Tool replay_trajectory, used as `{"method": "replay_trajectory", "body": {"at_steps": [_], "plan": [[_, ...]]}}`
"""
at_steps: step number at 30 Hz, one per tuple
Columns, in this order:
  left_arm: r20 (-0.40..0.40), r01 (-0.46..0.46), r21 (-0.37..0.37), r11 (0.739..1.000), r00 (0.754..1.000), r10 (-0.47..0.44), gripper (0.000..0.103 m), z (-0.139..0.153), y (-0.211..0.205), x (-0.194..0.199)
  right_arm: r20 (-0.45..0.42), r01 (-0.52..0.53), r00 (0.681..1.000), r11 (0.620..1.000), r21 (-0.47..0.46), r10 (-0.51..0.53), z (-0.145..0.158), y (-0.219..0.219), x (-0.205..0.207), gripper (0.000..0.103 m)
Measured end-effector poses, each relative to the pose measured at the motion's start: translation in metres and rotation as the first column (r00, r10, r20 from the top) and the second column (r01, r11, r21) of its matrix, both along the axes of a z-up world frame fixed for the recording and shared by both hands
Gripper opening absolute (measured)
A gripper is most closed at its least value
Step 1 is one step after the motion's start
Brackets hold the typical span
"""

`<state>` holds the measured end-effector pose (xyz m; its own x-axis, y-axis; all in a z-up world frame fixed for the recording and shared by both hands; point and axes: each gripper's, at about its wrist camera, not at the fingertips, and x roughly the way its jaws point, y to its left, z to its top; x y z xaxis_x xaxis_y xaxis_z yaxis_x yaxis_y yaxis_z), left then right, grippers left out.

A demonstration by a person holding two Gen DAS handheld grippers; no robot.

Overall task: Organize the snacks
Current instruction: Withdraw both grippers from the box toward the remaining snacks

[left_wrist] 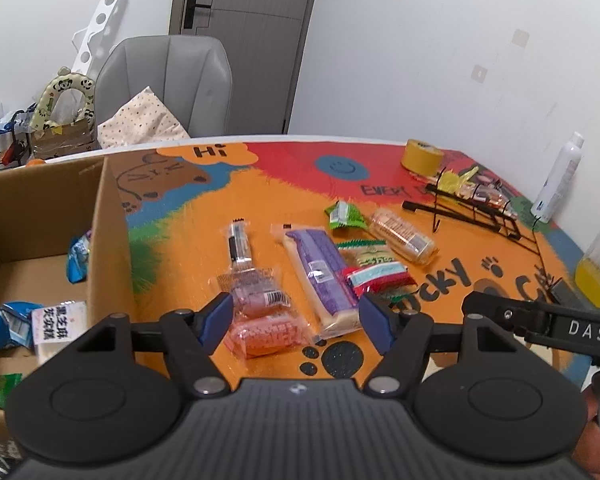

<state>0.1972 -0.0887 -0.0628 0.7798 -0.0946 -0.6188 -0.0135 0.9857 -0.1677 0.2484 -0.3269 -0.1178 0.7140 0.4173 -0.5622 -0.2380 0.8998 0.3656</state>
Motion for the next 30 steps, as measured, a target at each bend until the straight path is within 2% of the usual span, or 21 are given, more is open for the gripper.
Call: {"method": "replay_trajectory", "body": {"at_steps": [6, 16, 30], "plan": [[-0.017, 0.0, 0.017, 1.0, 1.0, 0.0, 0.069, -0.01, -0.006, 0.008, -0.019, -0.016, 1.0, 1.0, 0.011, 0.016, -0.009, 0.001, 0.008, 0.066], [-0.045, -0.028, 0.031, 0.999, 0.999, 0.029, 0.069, -0.028, -0.002, 0.024, -0.044, -0.031, 0.999, 0.999, 0.014, 0.032, -0.02, 0.005, 0.018, 0.066], [-0.058, -0.019, 0.057, 0.998, 0.998, 0.022, 0.069, -0.047, -0.002, 0.031, -0.071, -0.039, 0.997, 0.999, 0.009, 0.039, -0.031, 0.01, 0.024, 0.066]]}}
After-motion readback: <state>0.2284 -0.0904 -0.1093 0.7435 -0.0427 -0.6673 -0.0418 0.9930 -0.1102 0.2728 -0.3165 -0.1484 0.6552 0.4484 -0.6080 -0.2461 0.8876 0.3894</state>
